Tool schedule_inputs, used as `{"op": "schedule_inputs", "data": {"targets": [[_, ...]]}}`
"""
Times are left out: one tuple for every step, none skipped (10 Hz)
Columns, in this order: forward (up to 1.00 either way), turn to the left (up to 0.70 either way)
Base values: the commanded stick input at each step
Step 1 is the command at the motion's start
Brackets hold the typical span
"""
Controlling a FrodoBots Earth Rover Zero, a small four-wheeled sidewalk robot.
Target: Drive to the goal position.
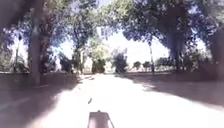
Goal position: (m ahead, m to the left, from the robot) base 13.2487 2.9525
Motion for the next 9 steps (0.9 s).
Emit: {"op": "schedule_inputs", "data": {"targets": [[1.0, 0.0], [1.0, 0.0], [1.0, 0.0], [1.0, 0.0], [1.0, 0.0], [1.0, 0.0], [1.0, 0.0], [1.0, 0.0], [1.0, 0.0]]}}
